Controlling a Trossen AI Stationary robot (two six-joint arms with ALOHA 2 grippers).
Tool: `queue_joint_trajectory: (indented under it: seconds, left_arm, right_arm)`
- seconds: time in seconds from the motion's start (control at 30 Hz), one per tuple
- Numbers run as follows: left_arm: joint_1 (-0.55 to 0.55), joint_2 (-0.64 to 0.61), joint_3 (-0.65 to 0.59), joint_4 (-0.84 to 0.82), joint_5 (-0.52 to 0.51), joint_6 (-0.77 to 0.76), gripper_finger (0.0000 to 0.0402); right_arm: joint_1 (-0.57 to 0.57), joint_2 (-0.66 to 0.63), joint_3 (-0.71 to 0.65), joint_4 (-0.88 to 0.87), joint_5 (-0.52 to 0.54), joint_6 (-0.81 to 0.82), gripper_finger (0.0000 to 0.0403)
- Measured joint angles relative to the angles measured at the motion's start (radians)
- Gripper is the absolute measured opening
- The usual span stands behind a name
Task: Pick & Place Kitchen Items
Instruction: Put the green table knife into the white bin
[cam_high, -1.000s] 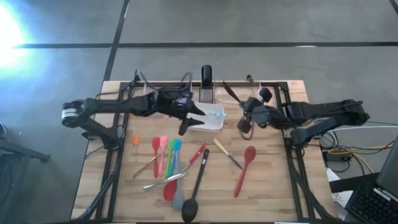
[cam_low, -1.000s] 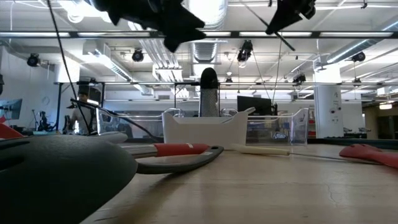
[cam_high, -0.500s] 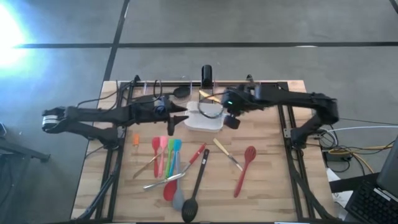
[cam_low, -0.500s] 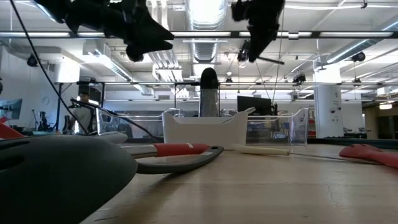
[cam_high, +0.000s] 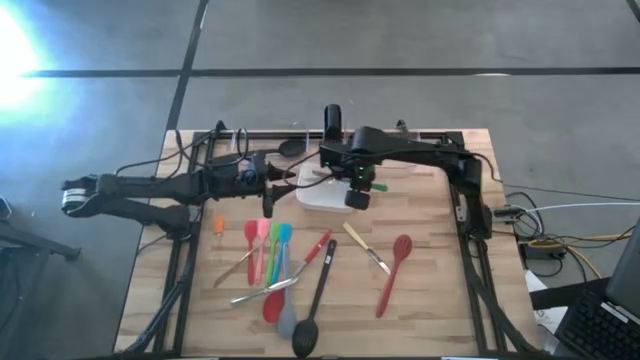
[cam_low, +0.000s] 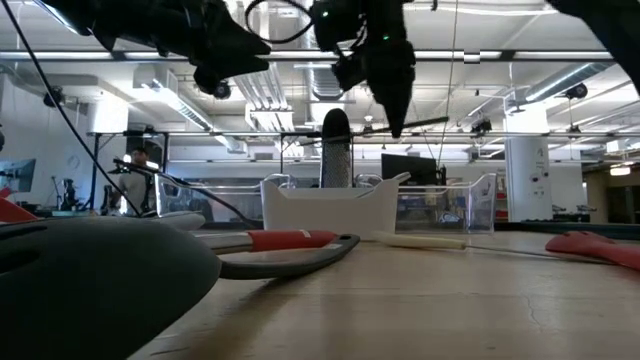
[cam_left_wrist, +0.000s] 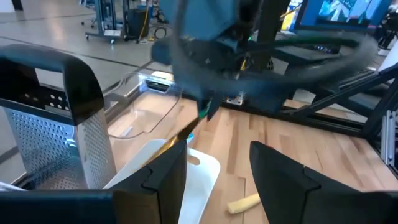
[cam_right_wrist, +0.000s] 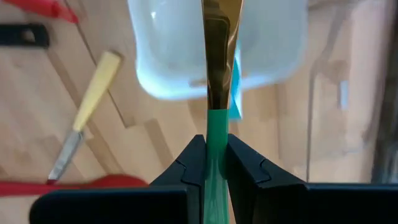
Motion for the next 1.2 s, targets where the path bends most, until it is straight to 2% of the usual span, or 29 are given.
queue_joint_trajectory:
  seconds: [0.3,0.8,1.2]
  left_arm:
    - [0.0,0.001,0.0,-0.004,-0.001,0.0,0.0179]
    - [0.0,0.001,0.0,-0.014,0.0,0.0,0.0179]
    - [0.0,0.001,0.0,-0.013,-0.001,0.0,0.0179]
  right_arm:
    - [-0.033,0.18,0.178,-0.002,-0.014,-0.009,0.0029]
    - [-0.075,0.209,0.046,-0.009,-0.036,0.133,0.0029]
    - [-0.073,0.21,0.074,0.0,-0.037,0.13,0.0046]
